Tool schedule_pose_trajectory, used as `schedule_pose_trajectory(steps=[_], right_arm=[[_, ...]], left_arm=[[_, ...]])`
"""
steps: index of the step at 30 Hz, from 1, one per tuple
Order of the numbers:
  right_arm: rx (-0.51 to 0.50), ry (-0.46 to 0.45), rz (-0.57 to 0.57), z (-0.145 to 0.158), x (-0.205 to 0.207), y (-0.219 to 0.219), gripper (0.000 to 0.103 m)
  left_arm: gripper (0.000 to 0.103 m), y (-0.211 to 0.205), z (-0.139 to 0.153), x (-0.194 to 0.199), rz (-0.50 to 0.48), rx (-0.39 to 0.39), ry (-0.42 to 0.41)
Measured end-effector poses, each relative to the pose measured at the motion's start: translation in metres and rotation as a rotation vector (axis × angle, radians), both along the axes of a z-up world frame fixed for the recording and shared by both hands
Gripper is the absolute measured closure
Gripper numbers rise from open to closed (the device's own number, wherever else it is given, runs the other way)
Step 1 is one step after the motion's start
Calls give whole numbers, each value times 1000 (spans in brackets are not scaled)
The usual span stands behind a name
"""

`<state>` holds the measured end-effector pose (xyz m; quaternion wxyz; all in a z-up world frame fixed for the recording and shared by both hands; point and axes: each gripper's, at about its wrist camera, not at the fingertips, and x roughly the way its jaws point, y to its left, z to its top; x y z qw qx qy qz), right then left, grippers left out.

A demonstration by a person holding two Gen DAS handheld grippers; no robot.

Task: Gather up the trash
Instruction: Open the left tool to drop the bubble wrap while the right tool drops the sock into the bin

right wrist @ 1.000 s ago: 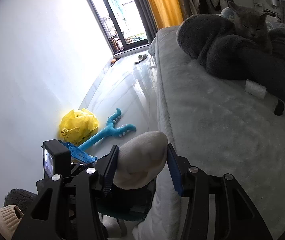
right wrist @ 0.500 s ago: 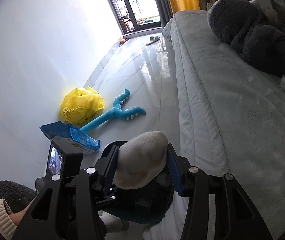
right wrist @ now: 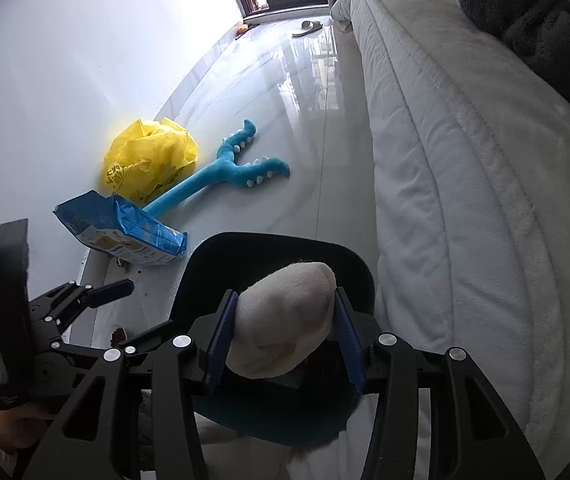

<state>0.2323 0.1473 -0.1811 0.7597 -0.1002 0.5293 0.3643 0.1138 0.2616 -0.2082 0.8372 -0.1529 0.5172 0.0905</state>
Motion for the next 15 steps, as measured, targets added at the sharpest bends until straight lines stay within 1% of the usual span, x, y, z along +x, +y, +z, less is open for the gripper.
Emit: schedule_pose_trajectory(steps=[6, 10, 15], right_arm=[[-50, 42, 20, -24, -3, 16, 54], [-99, 55, 53, -37, -9, 27, 54], [-137, 73, 82, -49, -16, 39, 54]], left_arm=[[17, 6, 18, -9, -21, 26, -85], [21, 11, 27, -13, -22, 33, -126], [25, 17, 42, -19, -7, 44, -188]])
